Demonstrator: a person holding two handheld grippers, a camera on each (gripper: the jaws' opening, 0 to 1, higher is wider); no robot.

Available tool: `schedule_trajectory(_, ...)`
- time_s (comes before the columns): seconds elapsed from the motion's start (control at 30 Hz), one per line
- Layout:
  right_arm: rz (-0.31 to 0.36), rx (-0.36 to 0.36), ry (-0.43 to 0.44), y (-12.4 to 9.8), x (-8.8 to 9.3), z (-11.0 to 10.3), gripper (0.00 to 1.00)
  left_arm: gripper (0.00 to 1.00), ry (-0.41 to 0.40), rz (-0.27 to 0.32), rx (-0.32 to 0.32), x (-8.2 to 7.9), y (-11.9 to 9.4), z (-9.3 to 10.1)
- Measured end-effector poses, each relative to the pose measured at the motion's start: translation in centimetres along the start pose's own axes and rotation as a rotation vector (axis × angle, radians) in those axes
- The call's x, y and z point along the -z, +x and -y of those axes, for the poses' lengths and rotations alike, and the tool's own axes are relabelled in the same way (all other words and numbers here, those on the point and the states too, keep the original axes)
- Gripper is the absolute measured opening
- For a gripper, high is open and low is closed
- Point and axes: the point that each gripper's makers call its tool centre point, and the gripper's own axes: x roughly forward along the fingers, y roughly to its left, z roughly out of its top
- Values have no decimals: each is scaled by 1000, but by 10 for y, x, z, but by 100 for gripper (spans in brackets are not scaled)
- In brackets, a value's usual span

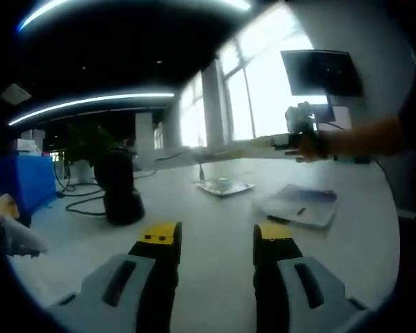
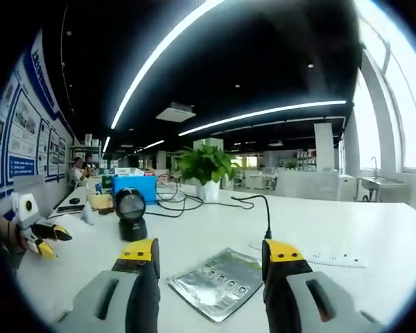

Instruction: Clip sheet goods on table flip sheet goods clip sheet goods scan sheet goods put sheet goods back to table

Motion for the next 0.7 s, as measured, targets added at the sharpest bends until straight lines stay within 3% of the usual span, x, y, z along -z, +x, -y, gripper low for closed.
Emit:
schedule_trajectory(0.33,33,76,-45,-53,-12,12,54,34,-8,24,-3,-4,-2,0)
schedule_trajectory(0.5,62,93,-38,-84,-15,1,54,34,-14,35,-26,-7,-5,-4)
schedule_trajectory(0.7,62,104,-91,-111,-13,-11,54,34,-6,35,-24,-7,-4,-2)
